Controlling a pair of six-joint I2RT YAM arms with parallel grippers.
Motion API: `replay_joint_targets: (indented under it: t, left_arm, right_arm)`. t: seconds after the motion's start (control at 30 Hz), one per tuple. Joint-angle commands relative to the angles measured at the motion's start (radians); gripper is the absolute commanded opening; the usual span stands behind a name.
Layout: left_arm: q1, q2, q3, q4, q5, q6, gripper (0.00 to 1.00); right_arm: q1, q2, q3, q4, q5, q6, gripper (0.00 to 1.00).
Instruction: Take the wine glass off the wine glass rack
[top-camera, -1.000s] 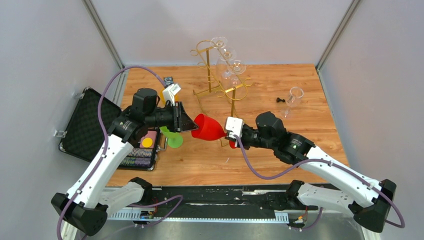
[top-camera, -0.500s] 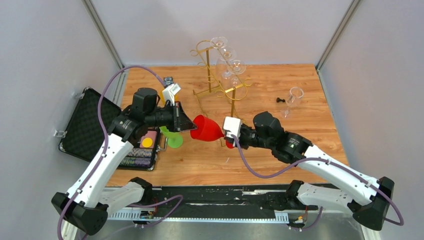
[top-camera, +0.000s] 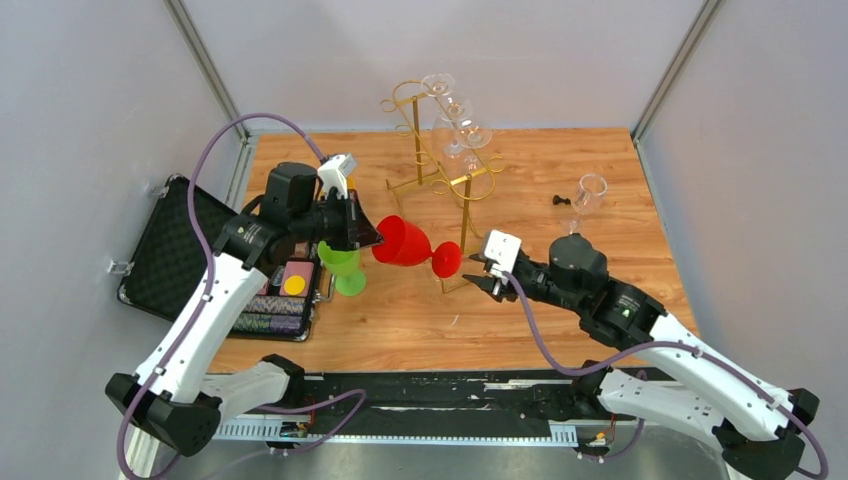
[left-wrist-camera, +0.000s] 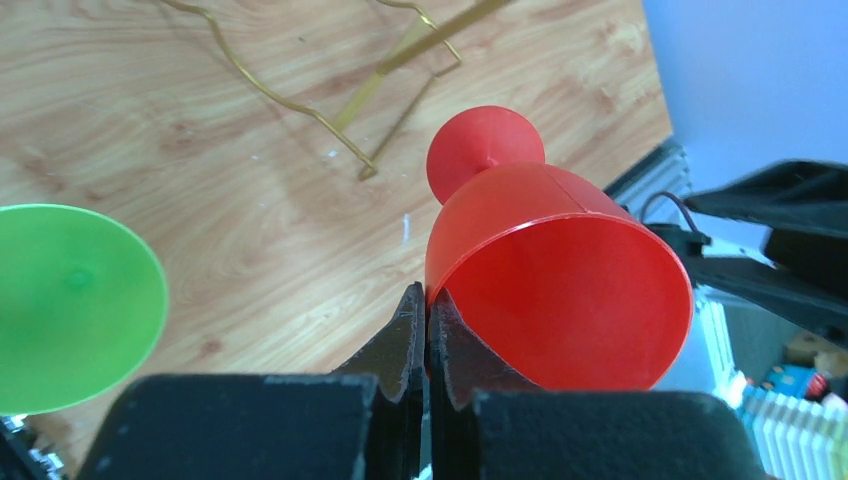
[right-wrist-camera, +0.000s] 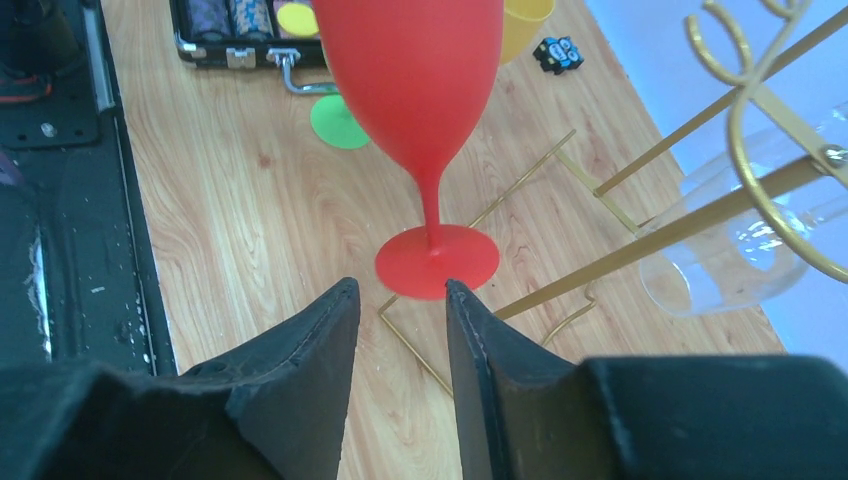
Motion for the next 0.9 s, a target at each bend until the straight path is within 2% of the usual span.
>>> replay_joint_targets:
  t: [0.0,0.17,0.43,0.63,0.87]
  left_arm:
    - [0.005,0.033,0.101,-0.064,-0.157,0.059,0.0]
    - [0.005,0.086,0.206,-0.132,-0.328,0.104,0.0]
    - [0.005,0.199,0.335,-0.13,-0.486,0.138,0.0]
    - [0.022,0.303,0.434,-0.131,-0.575,0.157,0.0]
    - [0.104,0.417,0.544,-0.111,-0.621,0.181,0.0]
  right_arm:
    - [0.003,-0.069,-0.006,0.022,0.028,0.081,0.4]
    - [0.003,-0.104,-0.002,0.005,0.06,0.139,0.41]
    - [0.003,-0.094,0.025,-0.029,0.117,0.214,0.43]
    - [0.004,-0.102,0.043,-0.063,0.119,0.248,0.43]
    - [0.003,-0.117,0.049,-0.096,0.114,0.283,0.45]
